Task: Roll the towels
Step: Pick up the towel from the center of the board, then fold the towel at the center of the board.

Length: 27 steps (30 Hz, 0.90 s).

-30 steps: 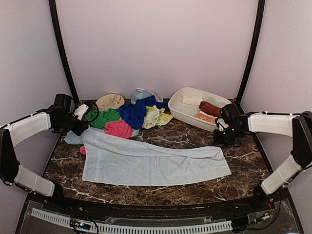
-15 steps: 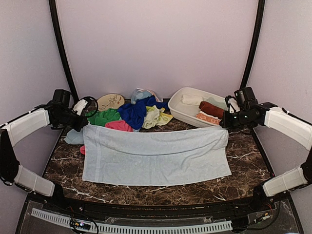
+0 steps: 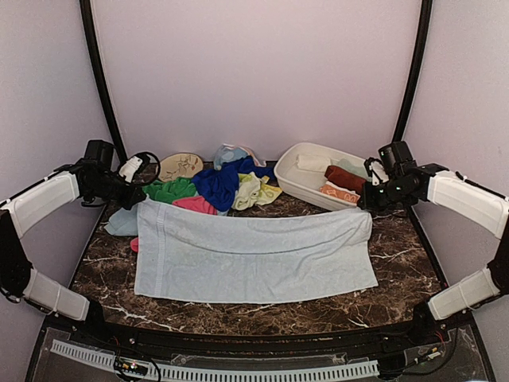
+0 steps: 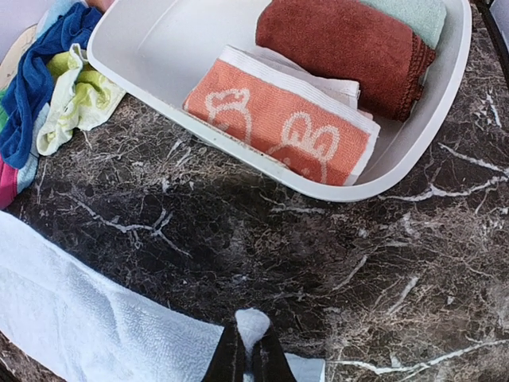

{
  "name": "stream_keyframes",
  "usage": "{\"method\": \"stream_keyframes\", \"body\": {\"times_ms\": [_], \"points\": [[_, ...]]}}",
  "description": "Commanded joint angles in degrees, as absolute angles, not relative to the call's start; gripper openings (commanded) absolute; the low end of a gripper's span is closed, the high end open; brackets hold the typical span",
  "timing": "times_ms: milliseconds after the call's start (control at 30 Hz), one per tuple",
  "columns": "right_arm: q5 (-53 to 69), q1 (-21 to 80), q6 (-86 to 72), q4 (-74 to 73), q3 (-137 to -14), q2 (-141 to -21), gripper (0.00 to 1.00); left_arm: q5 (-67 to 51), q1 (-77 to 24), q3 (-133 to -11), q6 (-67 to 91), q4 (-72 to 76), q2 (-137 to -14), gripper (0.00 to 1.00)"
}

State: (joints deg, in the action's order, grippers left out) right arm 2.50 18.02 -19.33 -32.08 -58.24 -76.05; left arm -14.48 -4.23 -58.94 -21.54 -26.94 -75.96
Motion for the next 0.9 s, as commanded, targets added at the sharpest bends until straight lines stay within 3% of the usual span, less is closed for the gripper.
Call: {"method": "stream_keyframes", "body": {"times_ms": [0, 867], "points": [[0.90, 17.22, -18.17, -32.53, -61.61, -76.54, 0.00, -16.23, -3.81, -61.77, -20.65, -29.10, -76.36, 0.00], [-2.53, 13.98, -17.25, -32.35, -67.71, -79.80, 0.00, -16.70, -3.39, -67.71, -19.78, -28.17, -81.02, 0.00]]}}
